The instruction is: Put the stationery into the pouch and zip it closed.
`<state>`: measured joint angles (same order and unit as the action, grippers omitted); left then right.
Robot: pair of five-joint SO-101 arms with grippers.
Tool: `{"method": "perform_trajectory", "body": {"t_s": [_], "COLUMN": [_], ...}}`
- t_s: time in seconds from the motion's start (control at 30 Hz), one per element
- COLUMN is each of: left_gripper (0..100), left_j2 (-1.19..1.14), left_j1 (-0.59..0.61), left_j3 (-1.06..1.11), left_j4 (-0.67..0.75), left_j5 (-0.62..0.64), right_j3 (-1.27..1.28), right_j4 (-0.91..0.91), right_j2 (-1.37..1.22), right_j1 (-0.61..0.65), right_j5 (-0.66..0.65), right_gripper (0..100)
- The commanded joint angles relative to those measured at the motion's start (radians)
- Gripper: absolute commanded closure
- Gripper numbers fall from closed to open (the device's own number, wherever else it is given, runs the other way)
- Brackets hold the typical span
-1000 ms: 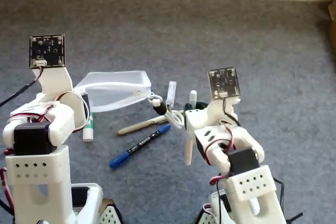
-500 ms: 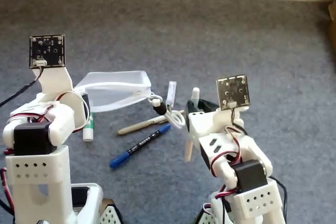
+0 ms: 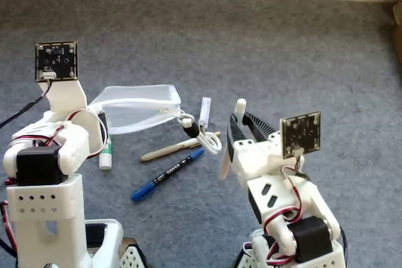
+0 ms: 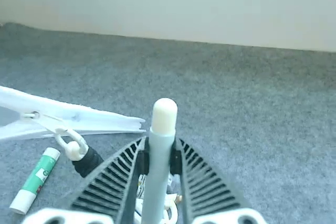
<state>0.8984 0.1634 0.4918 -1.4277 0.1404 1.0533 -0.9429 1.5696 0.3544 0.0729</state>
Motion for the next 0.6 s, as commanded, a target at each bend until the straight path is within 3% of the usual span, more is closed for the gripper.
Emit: {"method": "perform_trajectory", "body": {"t_s": [0.0, 0.1, 0.37, 0.57], "left_gripper": [99, 99, 99, 99], "left_j2": [0.001, 0.001, 0.001, 0.001], "left_j1": [-0.024, -0.024, -0.024, -0.024], "left_j3": [-0.061, -0.058, -0.058, -0.062], "left_j4": [0.0, 0.0, 0.0, 0.005], "left_j5": [0.009, 0.009, 0.009, 0.009], "right_j3": [-0.015, -0.021, -0.012, -0.022], "right_j4": [0.005, 0.007, 0.173, 0.243], "right_j2": [0.039, 0.041, 0.047, 0.041], "right_j1": [-0.007, 0.016, 0.226, 0.275], "right_j5": [0.003, 0.003, 0.003, 0.003], "right_gripper": [99.3, 99.3, 99.2, 99.1]}}
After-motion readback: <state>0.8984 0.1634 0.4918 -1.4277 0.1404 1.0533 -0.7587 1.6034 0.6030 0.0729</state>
